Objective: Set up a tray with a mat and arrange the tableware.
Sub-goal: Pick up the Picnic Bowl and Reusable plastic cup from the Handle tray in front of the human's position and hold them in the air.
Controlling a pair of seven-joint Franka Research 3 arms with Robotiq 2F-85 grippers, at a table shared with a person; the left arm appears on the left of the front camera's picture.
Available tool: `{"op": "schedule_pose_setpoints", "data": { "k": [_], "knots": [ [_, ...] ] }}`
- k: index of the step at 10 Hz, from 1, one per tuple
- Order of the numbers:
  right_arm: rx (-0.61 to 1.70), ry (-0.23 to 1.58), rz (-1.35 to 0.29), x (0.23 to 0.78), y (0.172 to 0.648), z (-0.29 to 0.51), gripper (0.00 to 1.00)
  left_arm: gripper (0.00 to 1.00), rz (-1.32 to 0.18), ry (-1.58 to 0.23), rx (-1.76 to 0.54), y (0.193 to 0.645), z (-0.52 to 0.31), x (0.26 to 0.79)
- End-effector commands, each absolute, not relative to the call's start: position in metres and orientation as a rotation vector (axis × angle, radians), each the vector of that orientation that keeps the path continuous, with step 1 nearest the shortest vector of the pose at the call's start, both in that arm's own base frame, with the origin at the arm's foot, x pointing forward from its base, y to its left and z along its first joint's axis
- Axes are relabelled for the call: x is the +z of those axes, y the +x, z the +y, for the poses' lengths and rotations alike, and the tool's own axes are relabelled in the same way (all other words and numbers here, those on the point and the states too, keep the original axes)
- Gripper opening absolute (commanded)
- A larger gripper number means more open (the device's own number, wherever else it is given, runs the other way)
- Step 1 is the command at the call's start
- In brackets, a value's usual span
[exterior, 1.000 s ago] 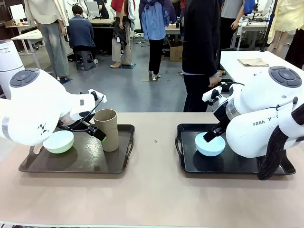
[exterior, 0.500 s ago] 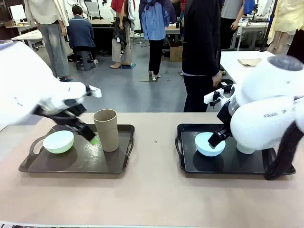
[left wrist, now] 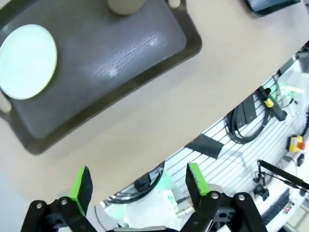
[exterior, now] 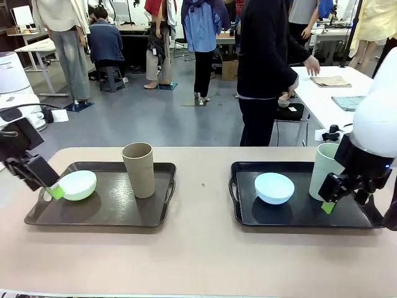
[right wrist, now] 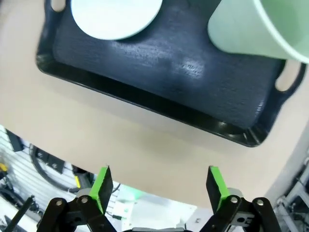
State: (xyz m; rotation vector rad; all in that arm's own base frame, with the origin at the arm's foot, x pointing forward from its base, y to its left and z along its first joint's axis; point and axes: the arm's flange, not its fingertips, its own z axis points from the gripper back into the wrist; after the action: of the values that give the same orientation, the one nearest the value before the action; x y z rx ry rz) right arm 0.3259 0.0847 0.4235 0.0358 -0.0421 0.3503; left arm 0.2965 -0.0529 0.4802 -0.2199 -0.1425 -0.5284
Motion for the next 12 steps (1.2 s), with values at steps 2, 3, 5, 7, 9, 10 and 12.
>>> {"op": "schedule_pose_setpoints", "data": {
  "k": [2, 3, 5, 7, 9, 10, 12],
  "knots": [
    [0.350, 0.036, -0.042, 0.424, 0.326, 0.085, 1.00, 1.00, -0.204, -0.225, -0.599, 0.310, -0.079, 0.476],
    [0.521, 0.163, 0.140, 0.419, 0.361, 0.103, 1.00, 1.00, -0.170, -0.212, -0.557, 0.300, -0.067, 0.480],
    [0.621, 0.729, 0.183, 0.433, 0.375, 0.034, 1.00, 1.00, -0.187, -0.699, -0.447, 0.324, -0.035, 0.474],
    [0.607, 1.276, 0.048, 0.420, 0.355, -0.062, 1.00, 1.00, -0.139, -1.247, -0.351, 0.319, 0.027, 0.465],
    [0.644, 0.666, -0.029, 0.425, 0.358, -0.022, 1.00, 1.00, -0.201, -0.772, -0.473, 0.314, -0.001, 0.466],
    [0.644, 0.666, -0.029, 0.425, 0.358, -0.022, 1.00, 1.00, -0.201, -0.772, -0.473, 0.314, -0.001, 0.466],
    [0.624, 1.227, -0.129, 0.421, 0.344, -0.094, 1.00, 1.00, -0.295, -1.109, -0.349, 0.307, 0.041, 0.460]
  ]
}}
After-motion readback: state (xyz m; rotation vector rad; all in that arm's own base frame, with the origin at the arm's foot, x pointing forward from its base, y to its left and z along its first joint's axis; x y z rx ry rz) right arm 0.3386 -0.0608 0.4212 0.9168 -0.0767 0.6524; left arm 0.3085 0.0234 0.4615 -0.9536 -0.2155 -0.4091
